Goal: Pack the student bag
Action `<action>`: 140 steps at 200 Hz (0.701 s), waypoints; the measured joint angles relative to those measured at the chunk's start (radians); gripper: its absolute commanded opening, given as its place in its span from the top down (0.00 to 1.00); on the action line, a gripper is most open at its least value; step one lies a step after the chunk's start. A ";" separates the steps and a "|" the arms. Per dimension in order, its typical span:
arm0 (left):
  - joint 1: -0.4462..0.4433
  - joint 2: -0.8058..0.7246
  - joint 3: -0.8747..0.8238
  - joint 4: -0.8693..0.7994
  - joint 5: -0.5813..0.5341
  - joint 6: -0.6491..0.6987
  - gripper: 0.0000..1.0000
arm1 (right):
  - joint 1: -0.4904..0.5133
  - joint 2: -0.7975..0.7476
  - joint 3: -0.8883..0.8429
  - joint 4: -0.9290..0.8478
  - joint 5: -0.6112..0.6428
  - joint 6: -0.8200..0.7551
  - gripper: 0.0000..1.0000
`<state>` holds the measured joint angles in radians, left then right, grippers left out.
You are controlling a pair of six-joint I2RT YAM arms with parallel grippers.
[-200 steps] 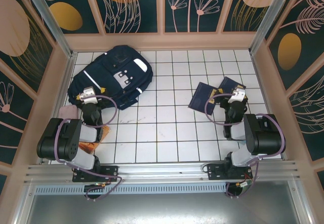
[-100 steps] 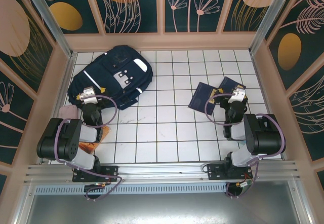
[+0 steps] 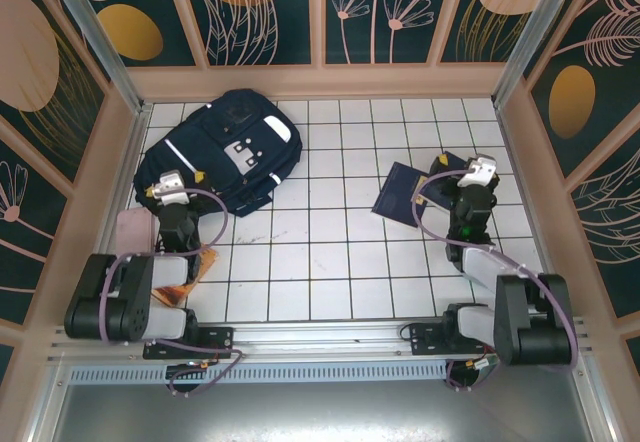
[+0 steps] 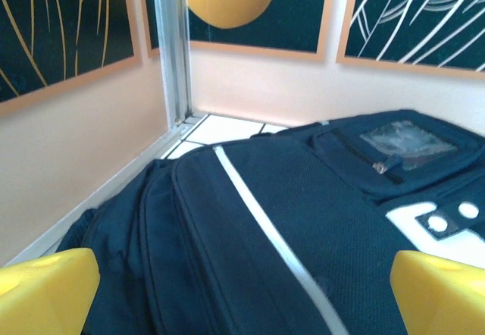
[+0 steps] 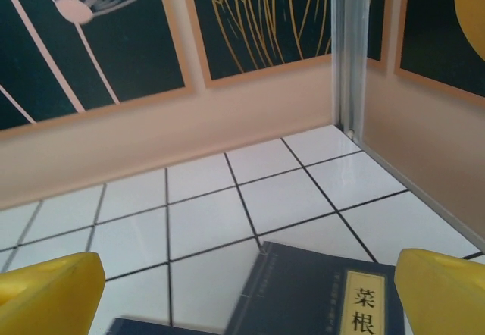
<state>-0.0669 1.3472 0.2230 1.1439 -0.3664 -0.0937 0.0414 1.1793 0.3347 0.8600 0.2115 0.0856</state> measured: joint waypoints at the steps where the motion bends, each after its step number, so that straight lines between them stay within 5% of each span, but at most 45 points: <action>1: 0.000 -0.003 0.002 -0.005 0.000 -0.001 0.01 | 0.002 -0.005 0.002 -0.008 0.000 0.002 0.01; 67: 0.000 -0.224 0.296 -0.605 0.078 -0.227 0.01 | 0.016 -0.121 0.322 -0.643 -0.058 0.303 0.01; 110: 0.000 -0.196 0.410 -0.874 0.221 -0.332 0.01 | 0.016 -0.077 0.409 -0.827 -0.274 0.415 0.01; 140: 0.000 -0.124 0.441 -1.002 0.216 -0.397 0.01 | 0.019 -0.001 0.409 -0.906 -0.406 0.460 0.01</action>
<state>-0.0669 1.2236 0.6643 0.1417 -0.1501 -0.4911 0.0601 1.1786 0.7433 -0.0460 -0.1940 0.5453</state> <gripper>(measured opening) 0.988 0.987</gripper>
